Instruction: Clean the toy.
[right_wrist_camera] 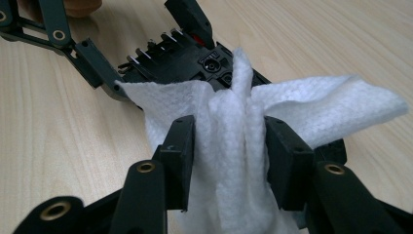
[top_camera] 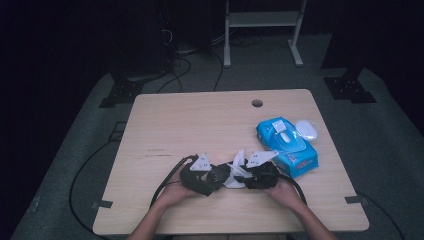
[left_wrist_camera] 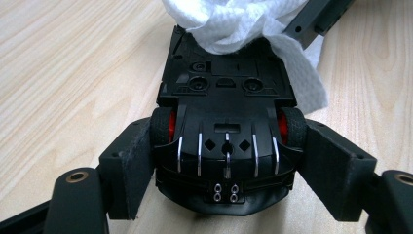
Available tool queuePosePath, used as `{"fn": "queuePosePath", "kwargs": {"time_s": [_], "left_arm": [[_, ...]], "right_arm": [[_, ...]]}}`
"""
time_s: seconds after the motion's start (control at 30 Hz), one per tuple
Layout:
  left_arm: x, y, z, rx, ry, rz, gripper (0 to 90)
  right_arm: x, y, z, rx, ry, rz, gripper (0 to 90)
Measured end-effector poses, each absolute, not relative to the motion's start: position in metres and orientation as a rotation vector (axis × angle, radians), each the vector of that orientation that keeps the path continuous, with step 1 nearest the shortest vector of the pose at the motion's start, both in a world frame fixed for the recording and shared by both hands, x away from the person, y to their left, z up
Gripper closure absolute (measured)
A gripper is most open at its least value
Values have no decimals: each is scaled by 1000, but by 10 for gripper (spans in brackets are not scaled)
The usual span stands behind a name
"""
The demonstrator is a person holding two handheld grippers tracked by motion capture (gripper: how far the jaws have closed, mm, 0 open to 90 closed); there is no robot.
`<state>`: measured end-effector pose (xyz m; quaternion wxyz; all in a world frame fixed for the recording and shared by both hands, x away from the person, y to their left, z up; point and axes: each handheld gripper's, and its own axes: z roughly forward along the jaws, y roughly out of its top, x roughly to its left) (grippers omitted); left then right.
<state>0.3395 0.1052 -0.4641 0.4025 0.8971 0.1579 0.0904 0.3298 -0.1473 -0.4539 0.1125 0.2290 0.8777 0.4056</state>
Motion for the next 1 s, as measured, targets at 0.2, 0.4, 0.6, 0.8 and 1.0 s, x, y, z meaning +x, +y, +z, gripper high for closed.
{"fn": "queuePosePath", "kwargs": {"time_s": [0.2,0.4,0.6,0.8,1.0], "left_arm": [[339,105,-465,2267,400,229,251],[340,106,-466,2268,410,224,251],[340,106,-464,2260,400,230,252],[340,104,-466,2270,405,225,252],[340,106,-465,2261,400,228,252]], "right_arm": [[335,-157,-454,737,2596,1264,726],[340,-172,-454,839,2532,1234,791],[346,-187,-459,950,2498,1179,799],[340,-168,-454,874,2518,1241,800],[342,-167,-455,874,2491,1189,800]]}}
